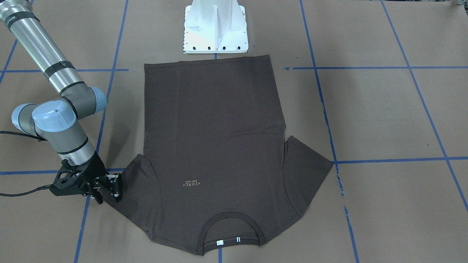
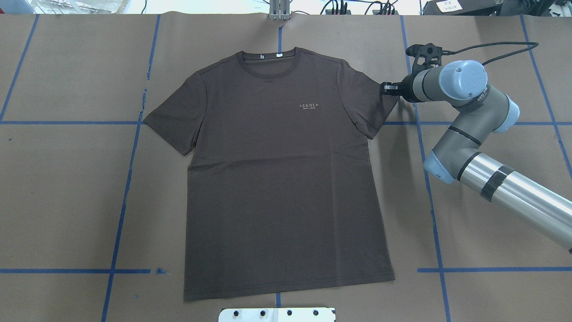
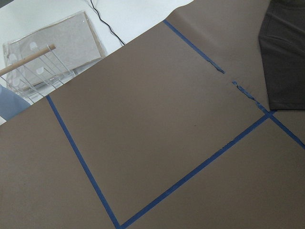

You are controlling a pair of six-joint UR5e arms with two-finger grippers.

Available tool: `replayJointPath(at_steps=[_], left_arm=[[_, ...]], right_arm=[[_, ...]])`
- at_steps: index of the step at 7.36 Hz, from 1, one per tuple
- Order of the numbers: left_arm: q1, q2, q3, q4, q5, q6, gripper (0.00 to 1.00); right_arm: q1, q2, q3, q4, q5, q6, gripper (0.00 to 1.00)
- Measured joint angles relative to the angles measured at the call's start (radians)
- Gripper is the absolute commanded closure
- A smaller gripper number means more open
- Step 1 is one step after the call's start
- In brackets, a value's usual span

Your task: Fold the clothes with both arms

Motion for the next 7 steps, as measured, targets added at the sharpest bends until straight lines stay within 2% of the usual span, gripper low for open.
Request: replayJointPath(at_steps=[4, 6, 7], left_arm=[[0.000, 0.001, 0.002, 0.000, 0.000, 0.000, 0.00], [0.000, 0.001, 0.001, 0.000, 0.000, -0.001, 0.00], [0.000, 0.001, 0.001, 0.000, 0.000, -0.001, 0.00]], right_arm=[[-0.001, 0.015, 0.030, -0.043, 0.002, 0.005, 1.00], [-0.008, 0.076, 0.124, -0.247, -0.008, 0.037, 1.00], [-0.029, 0.133, 0.146, -0.344, -0.040, 0.091, 1.00]])
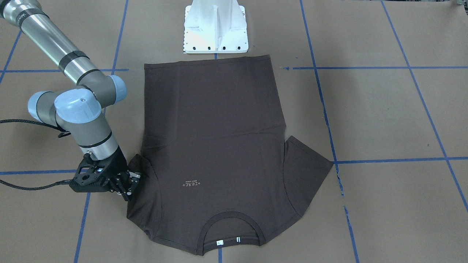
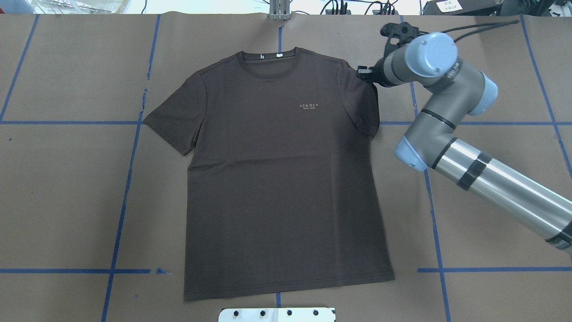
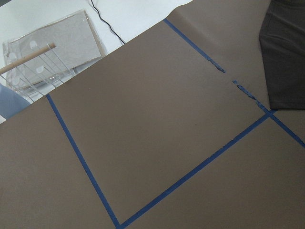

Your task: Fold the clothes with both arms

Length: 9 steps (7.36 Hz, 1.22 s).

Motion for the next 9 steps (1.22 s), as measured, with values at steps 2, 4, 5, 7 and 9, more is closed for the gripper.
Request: replayJointPath(at_steps=[2, 4, 5, 7, 9], left_arm=[[0.000, 0.000, 0.001, 0.000, 0.001, -0.001, 0.00], [0.000, 0.000, 0.002, 0.000, 0.001, -0.001, 0.00], [0.000, 0.000, 0.002, 0.001, 0.001, -0.001, 0.00], [0.002, -0.012, 0.001, -0.006, 0.000, -0.017, 0.00], [0.045, -0.061, 0.000, -0.025, 0.003, -0.110, 0.00]], right_arm=[[-0.065, 0.078, 0.005, -0.091, -0.092, 0.079, 1.00], [-0.092, 0.094, 0.004, -0.104, -0.118, 0.093, 0.00], [-0.101, 0.096, 0.003, -0.104, -0.133, 0.090, 0.00], [-0.109, 0.103, 0.003, -0.112, -0.154, 0.071, 0.00], [-0.054, 0.114, 0.022, -0.184, -0.039, -0.013, 0.00]])
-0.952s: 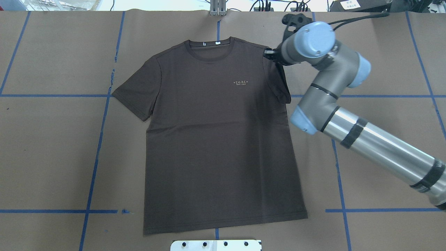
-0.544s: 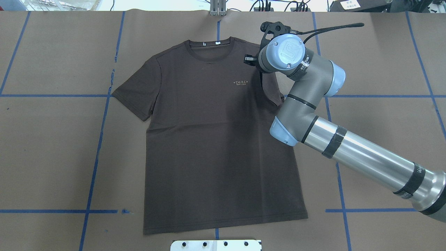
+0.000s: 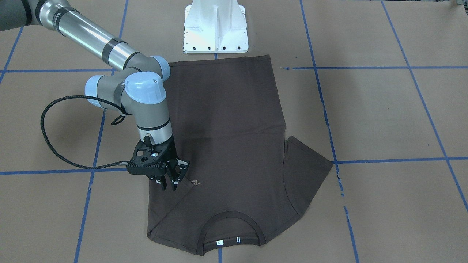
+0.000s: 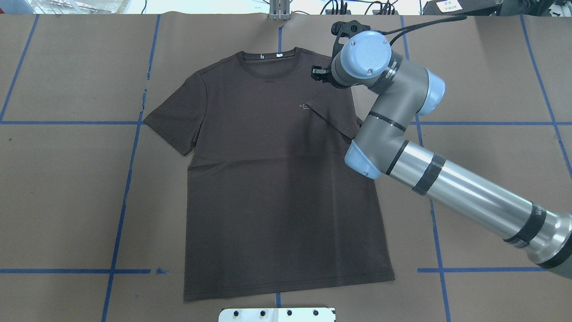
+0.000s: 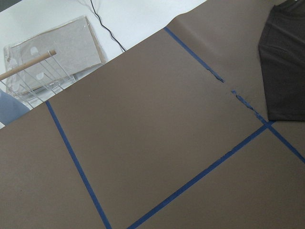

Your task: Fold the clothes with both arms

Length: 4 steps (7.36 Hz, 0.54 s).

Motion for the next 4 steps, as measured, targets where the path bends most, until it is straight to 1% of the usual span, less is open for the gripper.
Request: replayJointPath(at_steps=[1, 2, 3, 4], left_arm=[[0.059, -0.037, 0.000, -0.020, 0.002, -0.065, 0.00], [0.154, -0.092, 0.010, -0.036, 0.005, -0.164, 0.00], [0.264, -0.162, 0.035, -0.043, 0.041, -0.294, 0.00], [0.375, -0.220, 0.067, -0.046, 0.159, -0.437, 0.12]], right_arm=[[0.045, -0.005, 0.023, -0.039, 0.078, -0.062, 0.00], [0.094, -0.024, 0.058, -0.077, 0.158, -0.136, 0.00], [0.141, -0.057, 0.100, -0.104, 0.228, -0.202, 0.00], [0.193, -0.104, 0.147, -0.118, 0.304, -0.262, 0.00]])
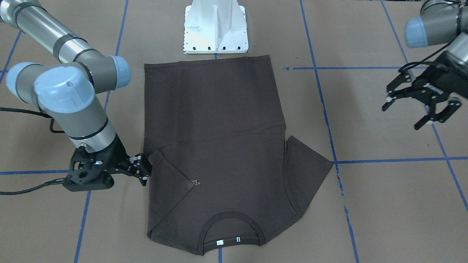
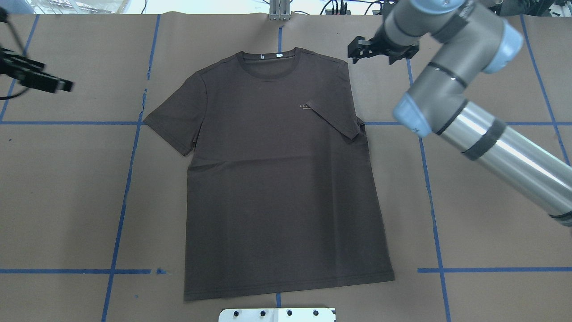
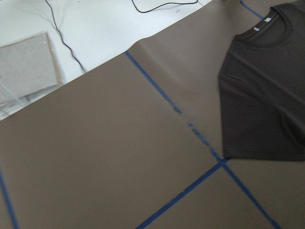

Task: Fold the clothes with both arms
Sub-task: 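Raise the right gripper away while the left gripper moves beside the other sleeve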

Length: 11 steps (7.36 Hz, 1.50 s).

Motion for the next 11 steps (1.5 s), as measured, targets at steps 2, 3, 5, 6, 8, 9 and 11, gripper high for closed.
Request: replayJointPath(at_steps=[2, 3, 5, 6, 8, 9, 11], left_arm=[[0.142, -0.069, 0.081, -0.021, 0.183, -0.221, 0.52], [0.166, -0.090, 0.138, -0.065, 0.207, -0.327, 0.55], [0.196, -0.106, 0.273, -0.217, 0.246, -0.467, 0.58], [0.207, -0.113, 0.334, -0.277, 0.271, -0.488, 0.60], [0.232, -0.145, 0.416, -0.321, 0.312, -0.526, 0.61], [0.245, -0.162, 0.442, -0.325, 0.336, -0.537, 0.61], [0.263, -0.176, 0.457, -0.326, 0.351, -0.543, 0.61]], right_arm=[[0.074, -0.069, 0.055, -0.006, 0.093, -0.084, 0.00], [0.085, -0.082, 0.064, -0.005, 0.104, -0.097, 0.00], [0.090, -0.092, 0.070, -0.001, 0.104, -0.103, 0.00], [0.091, -0.096, 0.070, 0.001, 0.102, -0.104, 0.00], [0.091, -0.101, 0.072, 0.004, 0.101, -0.104, 0.00], [0.091, -0.102, 0.072, 0.005, 0.101, -0.104, 0.00], [0.091, -0.105, 0.071, 0.005, 0.100, -0.104, 0.00]])
